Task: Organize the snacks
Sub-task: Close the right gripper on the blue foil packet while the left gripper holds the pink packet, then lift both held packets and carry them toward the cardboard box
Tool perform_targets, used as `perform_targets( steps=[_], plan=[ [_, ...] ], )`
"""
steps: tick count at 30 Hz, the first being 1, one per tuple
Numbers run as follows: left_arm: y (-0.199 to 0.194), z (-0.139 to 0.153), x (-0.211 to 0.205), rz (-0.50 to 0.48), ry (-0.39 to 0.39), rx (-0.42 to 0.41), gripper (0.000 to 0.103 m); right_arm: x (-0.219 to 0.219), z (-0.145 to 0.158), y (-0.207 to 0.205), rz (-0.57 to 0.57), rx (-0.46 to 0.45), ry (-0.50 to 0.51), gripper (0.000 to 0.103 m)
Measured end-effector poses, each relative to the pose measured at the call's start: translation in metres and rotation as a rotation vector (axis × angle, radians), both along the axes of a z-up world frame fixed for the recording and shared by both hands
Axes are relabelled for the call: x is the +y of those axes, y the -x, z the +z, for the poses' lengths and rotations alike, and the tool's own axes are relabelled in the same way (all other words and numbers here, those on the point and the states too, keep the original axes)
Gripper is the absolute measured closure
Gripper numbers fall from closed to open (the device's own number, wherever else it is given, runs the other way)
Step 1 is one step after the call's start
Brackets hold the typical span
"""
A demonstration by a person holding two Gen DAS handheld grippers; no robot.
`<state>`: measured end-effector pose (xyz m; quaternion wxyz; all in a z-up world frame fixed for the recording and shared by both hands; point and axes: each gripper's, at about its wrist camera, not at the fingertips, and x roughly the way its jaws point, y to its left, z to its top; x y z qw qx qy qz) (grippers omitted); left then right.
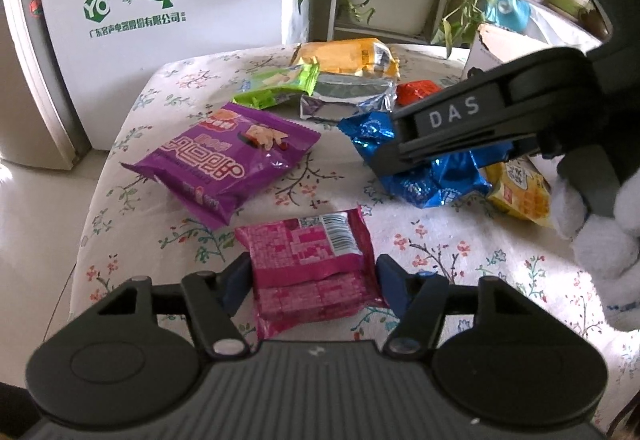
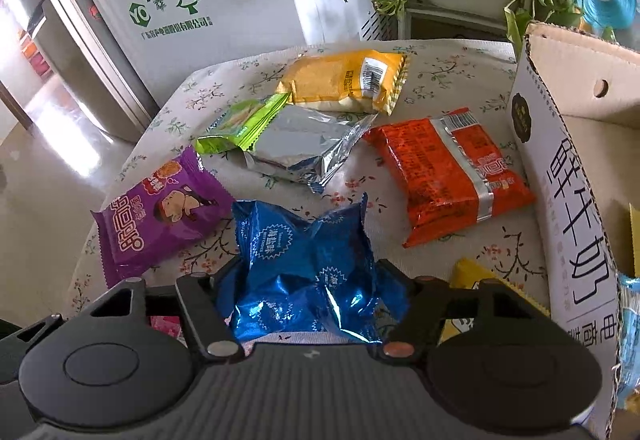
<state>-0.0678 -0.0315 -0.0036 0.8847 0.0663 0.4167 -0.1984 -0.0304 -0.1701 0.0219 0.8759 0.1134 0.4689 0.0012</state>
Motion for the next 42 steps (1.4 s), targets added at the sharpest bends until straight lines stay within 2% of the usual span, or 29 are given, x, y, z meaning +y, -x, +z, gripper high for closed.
perform_targets(
  steps=[21,28,34,42],
  plan=[
    [0.009,0.015,0.013,0.051,0.026,-0.010,0.038,0.007,0.032,0.033,0.007,-0.075,0.012,0.030],
    [0.015,0.025,0.023,0.080,0.054,-0.019,0.038,0.007,0.061,0.055,0.030,-0.148,-0.006,0.030],
    [0.023,0.038,0.026,0.081,0.072,-0.041,0.038,0.006,0.084,0.080,0.054,-0.193,0.028,0.030],
    [0.031,0.051,0.025,0.089,0.085,-0.051,0.038,-0.008,0.094,0.089,0.011,-0.235,0.025,0.030]
  ],
)
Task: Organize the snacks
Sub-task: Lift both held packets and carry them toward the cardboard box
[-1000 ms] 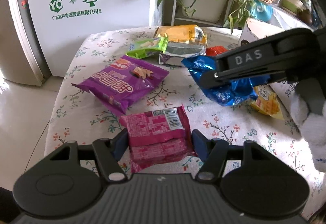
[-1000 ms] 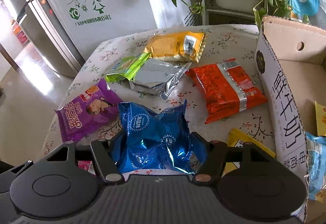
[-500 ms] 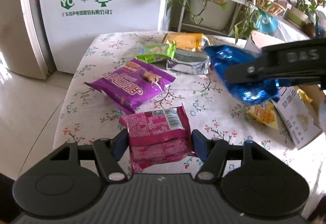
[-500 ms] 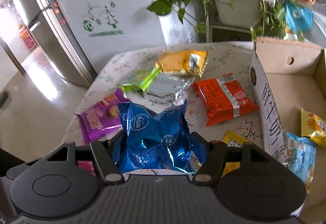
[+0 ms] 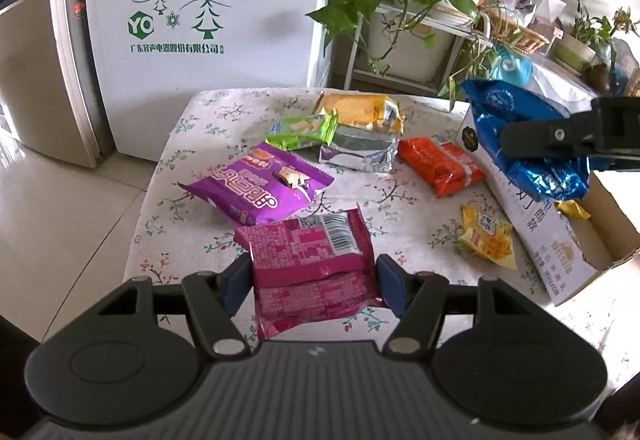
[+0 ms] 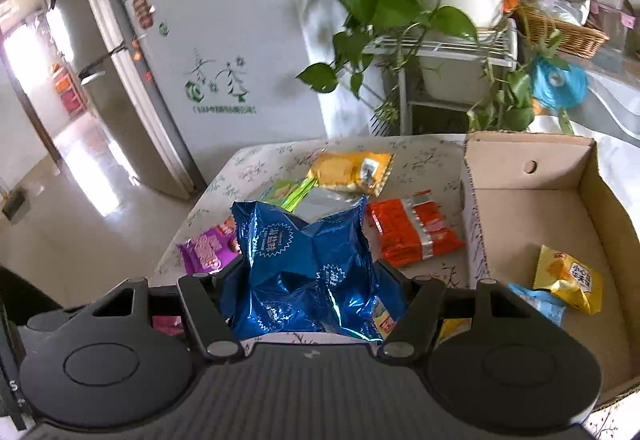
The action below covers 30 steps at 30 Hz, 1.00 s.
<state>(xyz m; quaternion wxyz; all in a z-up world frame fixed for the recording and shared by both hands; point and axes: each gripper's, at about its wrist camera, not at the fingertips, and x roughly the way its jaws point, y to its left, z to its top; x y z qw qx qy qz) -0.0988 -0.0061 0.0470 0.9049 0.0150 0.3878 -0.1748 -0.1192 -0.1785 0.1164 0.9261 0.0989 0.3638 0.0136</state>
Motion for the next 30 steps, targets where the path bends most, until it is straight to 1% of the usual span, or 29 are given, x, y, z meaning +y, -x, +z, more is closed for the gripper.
perform_targets(
  steps=[5,11,16,20,25,30],
  plan=[
    [0.001,0.007,-0.004,0.006,0.006,-0.005,0.038,-0.008,0.002,-0.001,-0.041,-0.010,-0.008,0.030],
    [-0.001,0.018,-0.016,-0.001,0.021,-0.015,0.038,-0.025,0.019,0.005,-0.085,-0.071,-0.042,0.030],
    [-0.003,0.032,-0.033,-0.031,0.052,-0.025,0.038,-0.046,0.033,0.009,-0.129,-0.114,-0.045,0.030],
    [-0.005,0.045,-0.050,-0.065,0.069,-0.047,0.038,-0.072,0.041,0.014,-0.199,-0.139,-0.057,0.030],
    [-0.007,0.057,-0.075,-0.113,0.113,-0.048,0.038,-0.104,0.042,0.019,-0.292,-0.130,-0.095,0.029],
    [-0.007,0.066,-0.103,-0.163,0.150,-0.050,0.038,-0.124,0.041,0.025,-0.355,-0.126,-0.112,0.029]
  ],
)
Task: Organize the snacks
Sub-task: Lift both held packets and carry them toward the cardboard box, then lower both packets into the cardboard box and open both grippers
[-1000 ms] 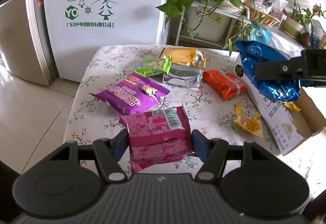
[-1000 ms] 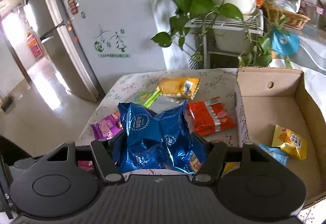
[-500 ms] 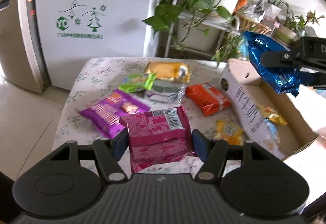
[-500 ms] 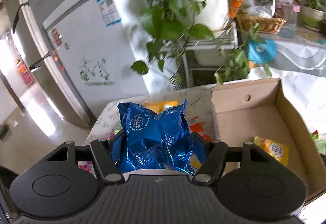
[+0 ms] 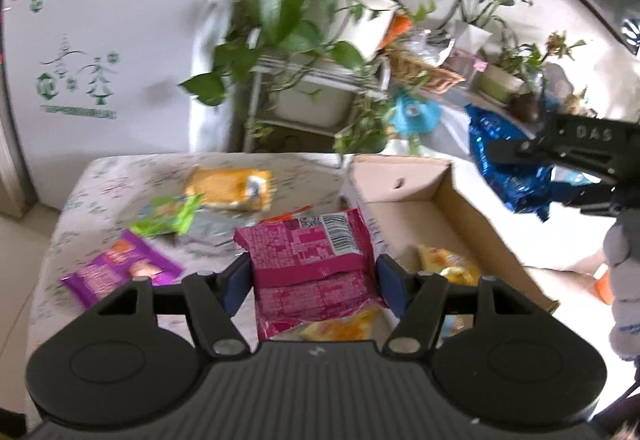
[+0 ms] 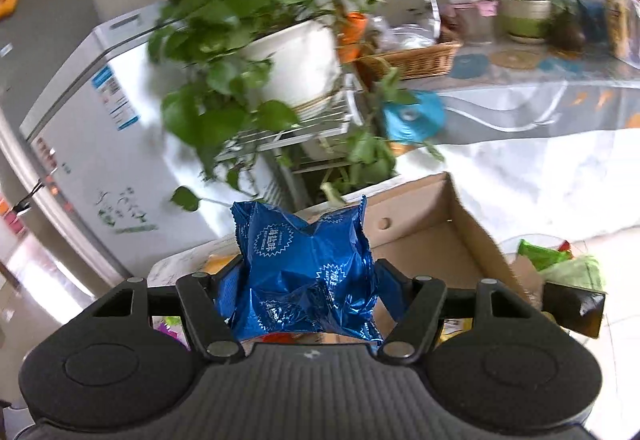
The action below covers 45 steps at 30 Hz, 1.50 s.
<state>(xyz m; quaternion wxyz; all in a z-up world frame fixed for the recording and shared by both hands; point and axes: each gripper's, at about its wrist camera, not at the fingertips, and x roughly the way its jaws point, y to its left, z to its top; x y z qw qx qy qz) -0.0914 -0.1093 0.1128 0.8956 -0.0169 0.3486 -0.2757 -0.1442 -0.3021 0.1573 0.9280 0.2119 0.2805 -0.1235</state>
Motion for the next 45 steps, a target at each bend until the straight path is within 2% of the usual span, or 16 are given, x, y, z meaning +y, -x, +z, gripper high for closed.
perform_targets(
  steps=[6,12,21,26,31,38,45],
  plan=[
    [-0.001,0.006,-0.042,-0.079,0.035,0.005,0.038,-0.025,-0.002,0.008,-0.092,0.002,-0.066,0.029],
    [0.001,-0.004,-0.080,-0.150,0.036,0.039,0.038,-0.040,-0.010,0.013,-0.200,0.035,-0.114,0.029],
    [0.004,-0.023,-0.122,-0.235,0.007,0.077,0.037,-0.049,-0.014,0.018,-0.278,0.061,-0.134,0.029],
    [0.003,-0.032,-0.140,-0.266,-0.014,0.088,0.034,-0.057,-0.018,0.018,-0.318,0.077,-0.166,0.029],
    [0.004,-0.033,-0.145,-0.258,-0.060,0.074,0.016,-0.061,-0.021,0.018,-0.351,0.088,-0.185,0.020],
    [0.002,-0.028,-0.141,-0.251,-0.103,0.061,0.016,-0.059,-0.021,0.014,-0.336,0.087,-0.192,0.017],
    [-0.004,-0.027,-0.135,-0.236,-0.127,0.083,0.016,-0.054,-0.020,0.008,-0.309,0.089,-0.175,0.013]
  ],
)
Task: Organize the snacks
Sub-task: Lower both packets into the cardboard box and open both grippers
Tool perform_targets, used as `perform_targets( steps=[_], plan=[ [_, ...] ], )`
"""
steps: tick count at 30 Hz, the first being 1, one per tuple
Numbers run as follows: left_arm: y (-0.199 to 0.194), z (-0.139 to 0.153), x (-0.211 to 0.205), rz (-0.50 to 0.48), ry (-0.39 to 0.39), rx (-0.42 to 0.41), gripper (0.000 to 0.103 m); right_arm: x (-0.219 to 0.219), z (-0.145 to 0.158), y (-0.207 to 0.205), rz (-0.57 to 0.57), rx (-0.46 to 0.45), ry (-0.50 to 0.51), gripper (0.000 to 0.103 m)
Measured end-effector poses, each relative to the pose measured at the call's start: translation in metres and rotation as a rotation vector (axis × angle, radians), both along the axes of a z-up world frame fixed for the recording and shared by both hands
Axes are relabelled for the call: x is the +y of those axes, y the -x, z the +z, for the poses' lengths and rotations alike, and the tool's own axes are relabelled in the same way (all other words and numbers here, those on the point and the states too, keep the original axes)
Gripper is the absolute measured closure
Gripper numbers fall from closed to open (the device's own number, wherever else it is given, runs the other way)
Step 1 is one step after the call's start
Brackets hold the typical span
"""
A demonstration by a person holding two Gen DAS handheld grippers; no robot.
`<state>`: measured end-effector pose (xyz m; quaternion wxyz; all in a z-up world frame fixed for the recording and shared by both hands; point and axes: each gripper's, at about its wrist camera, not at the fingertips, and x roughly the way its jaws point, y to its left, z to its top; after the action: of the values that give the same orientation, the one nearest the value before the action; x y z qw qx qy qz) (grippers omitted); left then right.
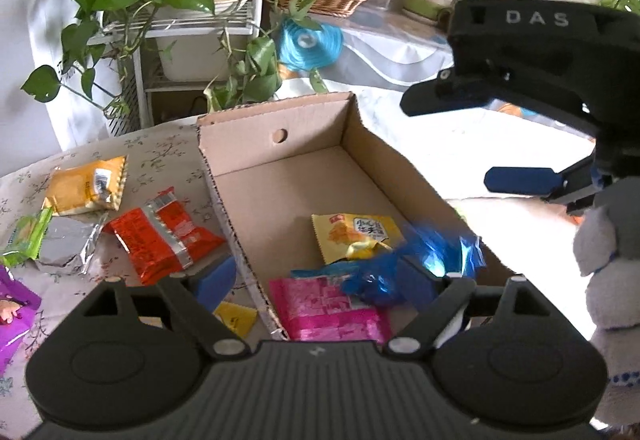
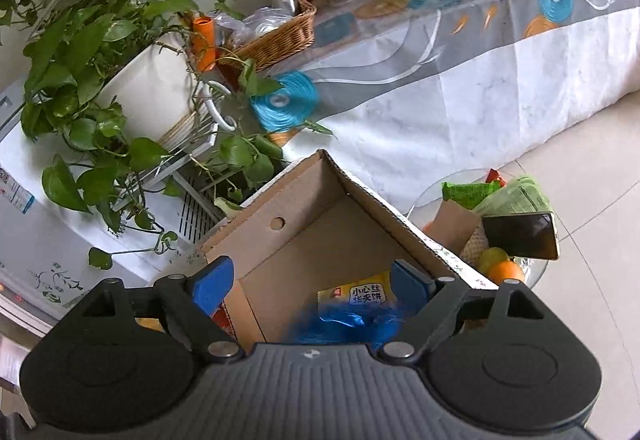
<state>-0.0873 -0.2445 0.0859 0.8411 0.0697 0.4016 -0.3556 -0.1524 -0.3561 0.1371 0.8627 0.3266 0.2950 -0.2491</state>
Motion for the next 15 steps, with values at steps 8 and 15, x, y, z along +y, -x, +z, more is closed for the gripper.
perform_targets(
  steps=[8,15],
  plan=[
    [0.002,0.004,0.007,-0.029,0.018,0.003,0.016,0.002,0.000,-0.001,0.014,-0.006,0.014,0.011],
    [-0.010,0.009,0.034,-0.027,0.040,0.022,0.014,0.012,-0.003,-0.009,0.060,-0.004,0.026,0.009]
  ],
)
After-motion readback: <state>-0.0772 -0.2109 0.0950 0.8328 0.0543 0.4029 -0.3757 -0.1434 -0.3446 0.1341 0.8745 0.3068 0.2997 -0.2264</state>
